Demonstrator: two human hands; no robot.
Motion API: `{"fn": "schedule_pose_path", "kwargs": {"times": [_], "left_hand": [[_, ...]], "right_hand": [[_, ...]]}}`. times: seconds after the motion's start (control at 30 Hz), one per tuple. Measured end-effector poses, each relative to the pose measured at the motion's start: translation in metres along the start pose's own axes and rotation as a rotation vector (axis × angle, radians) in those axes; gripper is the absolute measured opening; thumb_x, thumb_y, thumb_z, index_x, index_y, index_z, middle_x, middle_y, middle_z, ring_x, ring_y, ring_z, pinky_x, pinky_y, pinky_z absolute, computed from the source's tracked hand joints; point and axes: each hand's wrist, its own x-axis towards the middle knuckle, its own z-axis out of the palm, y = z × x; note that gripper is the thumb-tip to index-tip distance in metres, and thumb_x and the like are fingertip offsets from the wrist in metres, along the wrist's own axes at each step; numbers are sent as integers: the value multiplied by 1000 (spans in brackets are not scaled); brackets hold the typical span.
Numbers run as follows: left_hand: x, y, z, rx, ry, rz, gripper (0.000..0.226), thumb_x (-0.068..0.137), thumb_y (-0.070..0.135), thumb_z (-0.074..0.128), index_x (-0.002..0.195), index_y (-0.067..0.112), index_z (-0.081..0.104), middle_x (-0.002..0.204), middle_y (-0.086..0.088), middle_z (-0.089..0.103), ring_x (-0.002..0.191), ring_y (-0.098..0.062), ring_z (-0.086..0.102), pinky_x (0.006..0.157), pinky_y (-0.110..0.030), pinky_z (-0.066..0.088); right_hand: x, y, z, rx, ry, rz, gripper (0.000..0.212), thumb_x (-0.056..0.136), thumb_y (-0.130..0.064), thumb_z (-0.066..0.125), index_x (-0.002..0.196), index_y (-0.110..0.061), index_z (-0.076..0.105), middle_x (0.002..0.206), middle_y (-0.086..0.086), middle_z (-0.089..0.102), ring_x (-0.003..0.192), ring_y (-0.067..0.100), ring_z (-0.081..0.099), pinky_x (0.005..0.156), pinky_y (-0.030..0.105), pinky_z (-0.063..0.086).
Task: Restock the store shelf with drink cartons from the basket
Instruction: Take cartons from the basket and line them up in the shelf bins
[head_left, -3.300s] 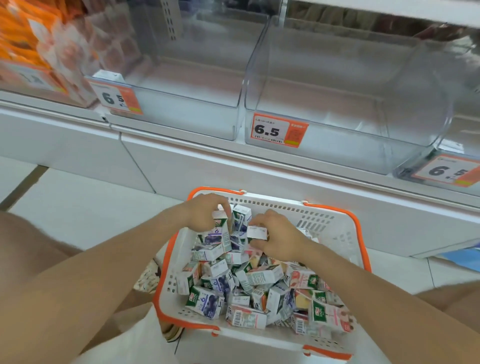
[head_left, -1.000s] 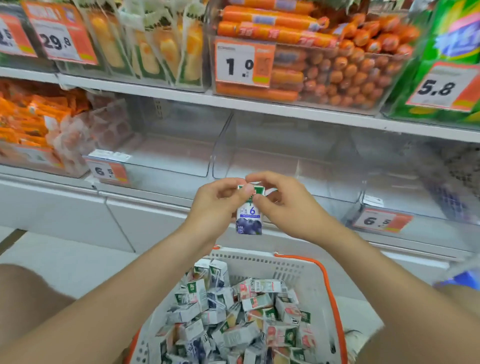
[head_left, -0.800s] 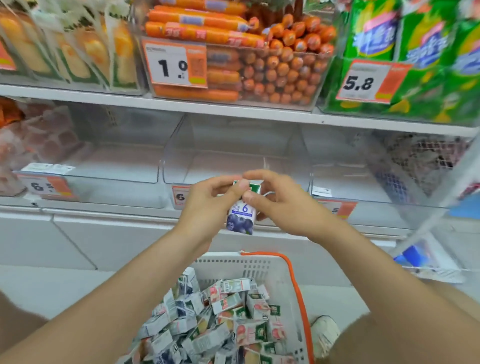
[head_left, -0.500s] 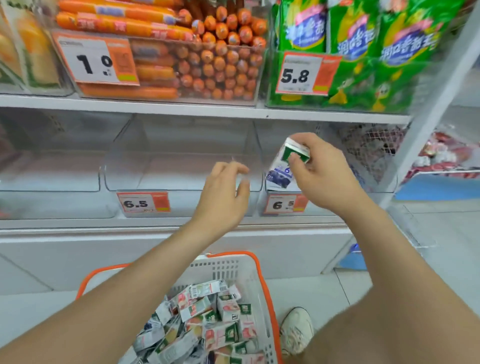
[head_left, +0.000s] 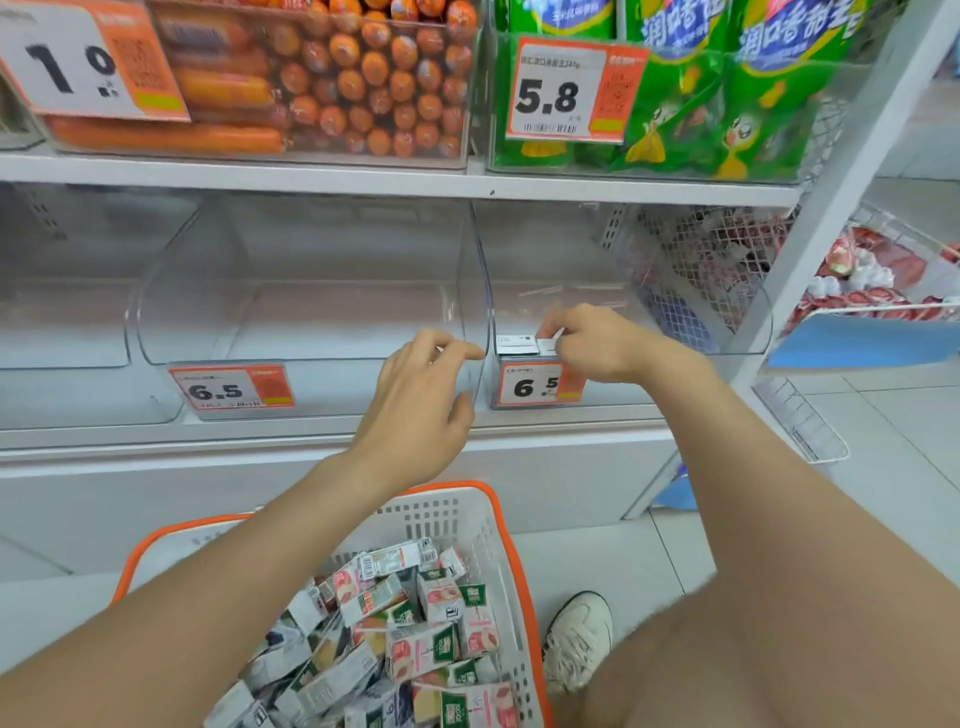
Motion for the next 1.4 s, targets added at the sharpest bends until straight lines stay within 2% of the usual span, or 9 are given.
{"fn": "schedule_pose_path", "kwargs": {"times": [0.1,0.2,0.33,0.5,0.63,0.83,1.03,1.23,1.4], "left_hand": [[-8,-3,-9,-62,-19,24,44,97,10,57,139,20,55,140,2,44,118,-23,54,104,-39,44],[-23,-9,-18,-72,13,47,38,98,8,55,134,20,59,144,4,44,125,-19,52,105,-35,43],[-55,-26,-28,-61,26,51,29,98,10,57,124,22,65,130,4,50,120,-19,53,102,-34,44],[-110,-65,-17,-27,-273,-110,25,99,17,56,120,21,69,116,0,64,108,-19,60,94,-37,49],[-157,-101,5,64,-626,-214,24,101,23,57,121,21,69,120,1,67,111,-21,63,93,-38,52],[-198,-119,57,102,-883,-249,26,102,20,58,127,20,65,132,-2,63,117,-23,61,99,-39,52],[-215,-111,102,176,-819,-152,38,99,27,68,129,22,46,123,-3,52,105,-25,56,87,-43,53],[-216,-123,117,124,-732,-313,43,99,18,61,137,14,41,111,-9,63,92,-30,65,76,-47,58],[-200,-139,103,-197,-700,-534,32,104,15,62,135,15,53,93,-1,61,78,-15,60,71,-27,54]], "right_hand": [[2,1,11,-41,35,19,46,96,-8,40,136,-14,63,135,15,63,126,35,55,94,31,44],[-6,-7,24,-105,189,-8,41,99,-12,42,137,-7,55,132,24,60,118,44,55,99,45,49],[-41,-54,44,-82,488,-241,27,86,-8,50,109,-9,64,111,17,61,102,40,56,90,45,48],[-85,-116,104,-181,-20,-392,18,86,-21,45,72,-24,55,83,10,68,78,33,62,71,44,58],[-97,-122,164,-353,-361,-437,28,85,-3,49,61,-15,44,61,7,47,60,28,47,68,44,53],[-99,-96,222,-553,-628,-439,39,90,7,51,62,-14,35,63,5,39,56,21,38,58,36,40],[-102,-47,271,-613,-814,-402,43,92,-24,75,68,-16,41,67,-1,45,59,19,47,56,29,41],[-118,-17,311,-677,-869,-422,46,84,-46,82,108,-12,62,98,3,64,90,24,65,73,36,56],[-112,-24,294,-539,-828,-343,36,88,-36,77,79,-17,48,76,0,54,64,15,53,59,31,46]]}}
